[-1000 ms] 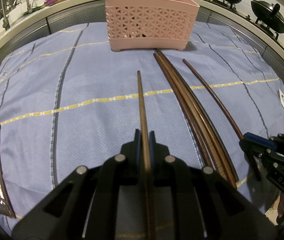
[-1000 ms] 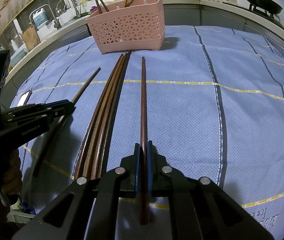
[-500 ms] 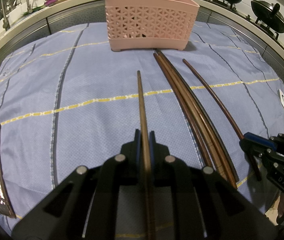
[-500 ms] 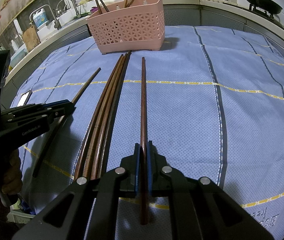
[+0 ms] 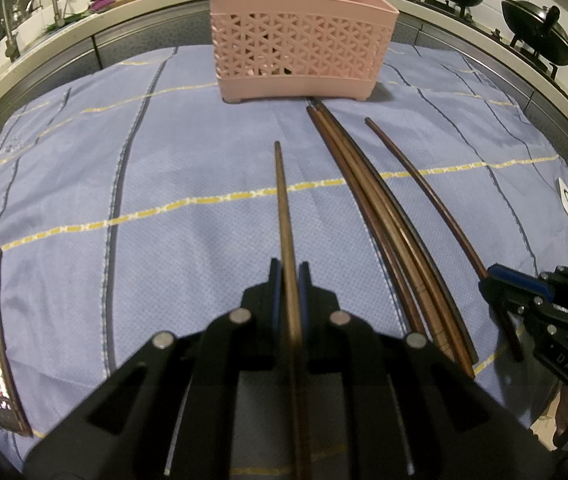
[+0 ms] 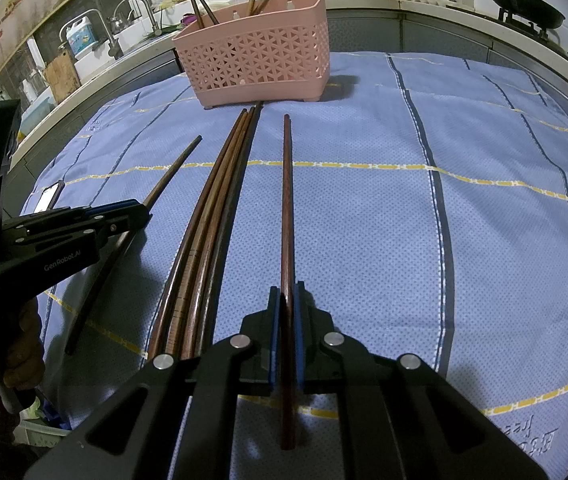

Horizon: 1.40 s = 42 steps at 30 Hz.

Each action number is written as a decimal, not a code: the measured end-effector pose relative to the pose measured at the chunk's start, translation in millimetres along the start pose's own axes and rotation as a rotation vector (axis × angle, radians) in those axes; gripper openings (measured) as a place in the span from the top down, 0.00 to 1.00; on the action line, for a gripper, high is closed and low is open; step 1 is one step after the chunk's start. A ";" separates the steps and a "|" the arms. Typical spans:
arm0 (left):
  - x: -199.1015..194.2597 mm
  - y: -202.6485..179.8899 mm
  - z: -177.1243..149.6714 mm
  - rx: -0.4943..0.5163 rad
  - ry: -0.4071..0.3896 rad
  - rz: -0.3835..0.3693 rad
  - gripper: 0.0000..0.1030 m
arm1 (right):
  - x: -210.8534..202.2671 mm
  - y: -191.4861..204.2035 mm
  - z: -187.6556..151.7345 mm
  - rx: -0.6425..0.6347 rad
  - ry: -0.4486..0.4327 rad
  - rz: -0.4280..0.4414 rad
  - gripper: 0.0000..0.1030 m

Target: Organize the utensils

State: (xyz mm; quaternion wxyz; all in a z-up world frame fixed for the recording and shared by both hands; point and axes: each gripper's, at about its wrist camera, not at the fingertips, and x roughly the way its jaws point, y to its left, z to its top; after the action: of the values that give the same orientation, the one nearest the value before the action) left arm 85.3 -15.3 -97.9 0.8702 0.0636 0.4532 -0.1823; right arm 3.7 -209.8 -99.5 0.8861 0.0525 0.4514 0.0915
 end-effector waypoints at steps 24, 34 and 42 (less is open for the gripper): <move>31.6 7.9 58.6 0.034 0.109 -0.087 0.86 | 65.4 -9.3 113.8 -0.017 0.170 0.144 0.93; 49.8 -1.3 89.7 0.091 0.170 -0.083 0.41 | 80.4 -9.1 139.0 -0.034 0.222 0.171 0.93; 54.9 14.2 101.9 0.107 0.138 -0.043 0.92 | 85.8 -2.3 142.0 -0.068 0.169 0.172 0.93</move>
State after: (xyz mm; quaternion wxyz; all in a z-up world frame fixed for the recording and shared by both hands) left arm 197.3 -44.6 -84.1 0.8281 0.1124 0.5031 -0.2202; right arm 168.3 -195.6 -84.4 0.8349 0.0530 0.5150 0.1866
